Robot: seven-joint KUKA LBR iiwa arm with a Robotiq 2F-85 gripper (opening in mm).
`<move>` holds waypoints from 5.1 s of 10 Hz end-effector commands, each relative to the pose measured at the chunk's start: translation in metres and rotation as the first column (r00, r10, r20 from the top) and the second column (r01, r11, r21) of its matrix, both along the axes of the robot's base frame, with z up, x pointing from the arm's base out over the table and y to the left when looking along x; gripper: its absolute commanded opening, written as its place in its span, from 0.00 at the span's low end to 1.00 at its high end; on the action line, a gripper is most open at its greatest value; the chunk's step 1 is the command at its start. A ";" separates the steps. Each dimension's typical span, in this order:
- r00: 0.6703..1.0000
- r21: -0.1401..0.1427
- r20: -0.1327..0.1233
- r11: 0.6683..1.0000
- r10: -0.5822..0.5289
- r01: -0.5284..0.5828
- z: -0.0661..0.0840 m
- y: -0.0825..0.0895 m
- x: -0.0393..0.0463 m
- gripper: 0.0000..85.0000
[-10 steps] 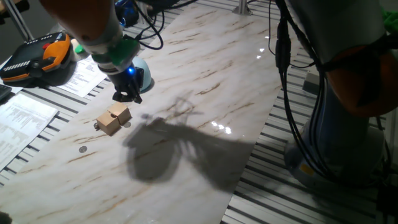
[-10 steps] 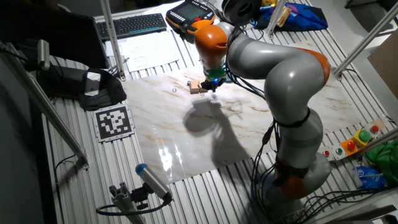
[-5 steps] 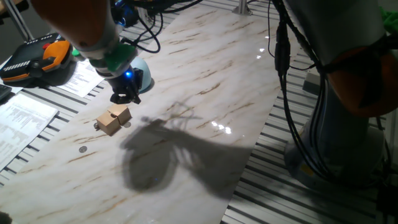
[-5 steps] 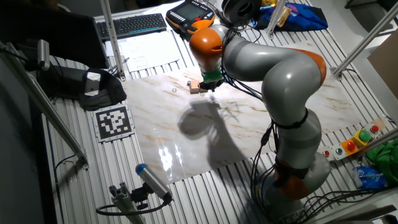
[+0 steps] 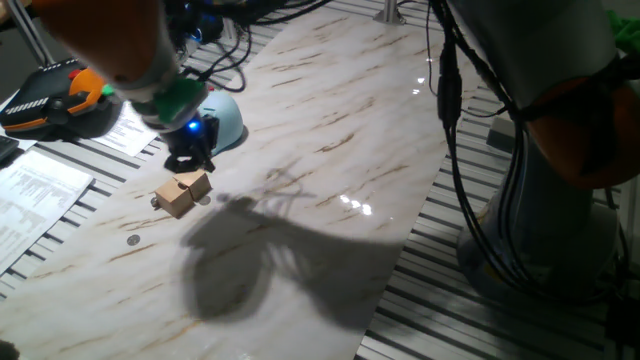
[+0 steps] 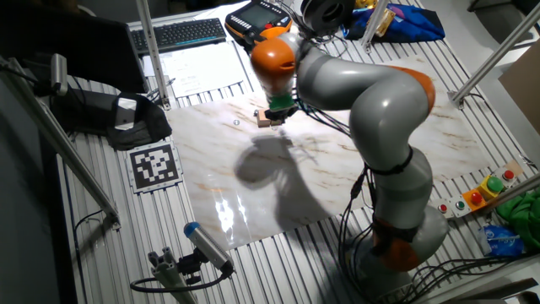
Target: Drop coins into a piggy bank
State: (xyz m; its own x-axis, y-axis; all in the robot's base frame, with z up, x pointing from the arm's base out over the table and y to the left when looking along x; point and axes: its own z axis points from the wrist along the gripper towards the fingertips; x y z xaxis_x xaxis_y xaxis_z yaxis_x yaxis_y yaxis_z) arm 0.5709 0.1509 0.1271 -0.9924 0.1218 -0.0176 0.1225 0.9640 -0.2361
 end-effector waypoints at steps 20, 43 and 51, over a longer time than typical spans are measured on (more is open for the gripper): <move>1.000 0.059 0.010 0.998 0.007 -0.007 -0.034 0.027 0.0364 0.00; 0.996 -0.036 0.066 0.997 -0.064 0.066 -0.026 0.029 0.0559 0.00; 0.997 -0.074 0.064 0.997 -0.032 0.037 -0.029 0.025 0.0649 0.00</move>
State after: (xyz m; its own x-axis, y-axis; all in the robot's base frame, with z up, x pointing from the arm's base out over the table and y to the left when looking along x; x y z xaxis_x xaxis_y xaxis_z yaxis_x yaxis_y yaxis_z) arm 0.6358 0.1754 0.0987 -0.9843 0.1522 -0.0897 0.1723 0.9387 -0.2984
